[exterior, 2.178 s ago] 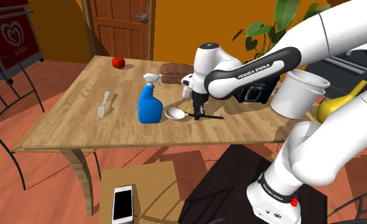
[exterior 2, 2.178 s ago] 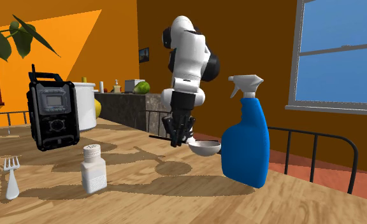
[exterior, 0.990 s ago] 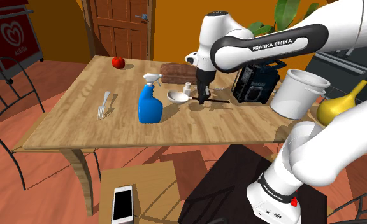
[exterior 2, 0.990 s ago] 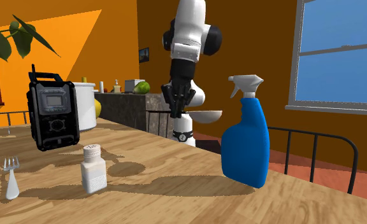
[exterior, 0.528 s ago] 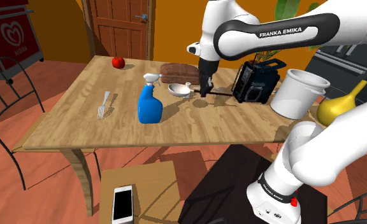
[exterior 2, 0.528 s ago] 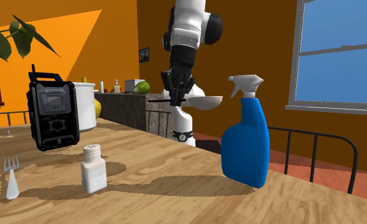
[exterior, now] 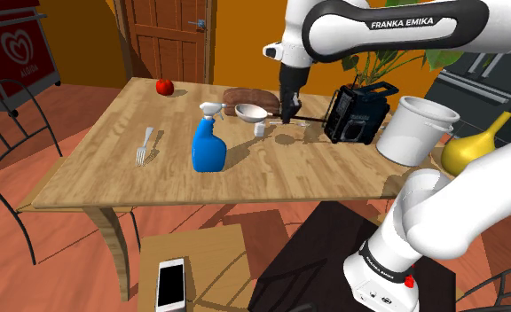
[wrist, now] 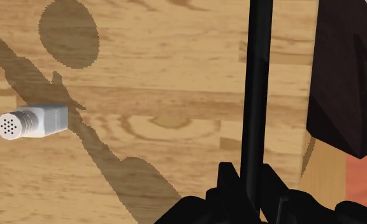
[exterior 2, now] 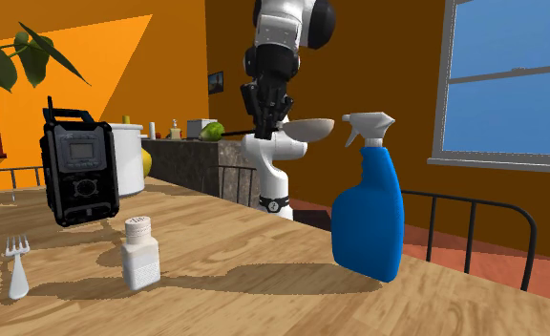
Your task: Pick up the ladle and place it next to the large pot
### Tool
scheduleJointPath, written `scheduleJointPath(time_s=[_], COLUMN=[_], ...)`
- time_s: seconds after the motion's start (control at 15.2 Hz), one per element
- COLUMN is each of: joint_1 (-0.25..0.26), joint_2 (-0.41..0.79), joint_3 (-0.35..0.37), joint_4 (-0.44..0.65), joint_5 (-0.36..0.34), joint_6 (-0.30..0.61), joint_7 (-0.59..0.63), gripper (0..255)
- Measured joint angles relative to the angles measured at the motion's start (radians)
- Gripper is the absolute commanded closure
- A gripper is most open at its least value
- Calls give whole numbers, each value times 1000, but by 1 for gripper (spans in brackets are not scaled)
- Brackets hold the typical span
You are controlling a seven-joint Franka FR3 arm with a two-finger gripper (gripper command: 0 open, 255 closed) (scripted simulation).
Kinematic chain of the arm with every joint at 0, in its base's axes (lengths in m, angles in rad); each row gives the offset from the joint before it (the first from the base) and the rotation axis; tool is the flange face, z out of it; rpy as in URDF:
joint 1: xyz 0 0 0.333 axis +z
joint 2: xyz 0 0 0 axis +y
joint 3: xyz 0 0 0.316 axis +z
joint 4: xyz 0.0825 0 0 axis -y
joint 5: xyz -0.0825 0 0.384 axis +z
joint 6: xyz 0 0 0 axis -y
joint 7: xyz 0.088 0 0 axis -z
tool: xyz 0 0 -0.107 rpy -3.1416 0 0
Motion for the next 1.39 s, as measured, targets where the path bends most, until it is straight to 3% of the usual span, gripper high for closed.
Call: scheduleJointPath(time_s=[1.39], joint_1=[1], joint_2=[38], joint_3=[9], joint_4=[317], joint_5=[10], joint_6=[-276], joint_7=[-41], gripper=[255])
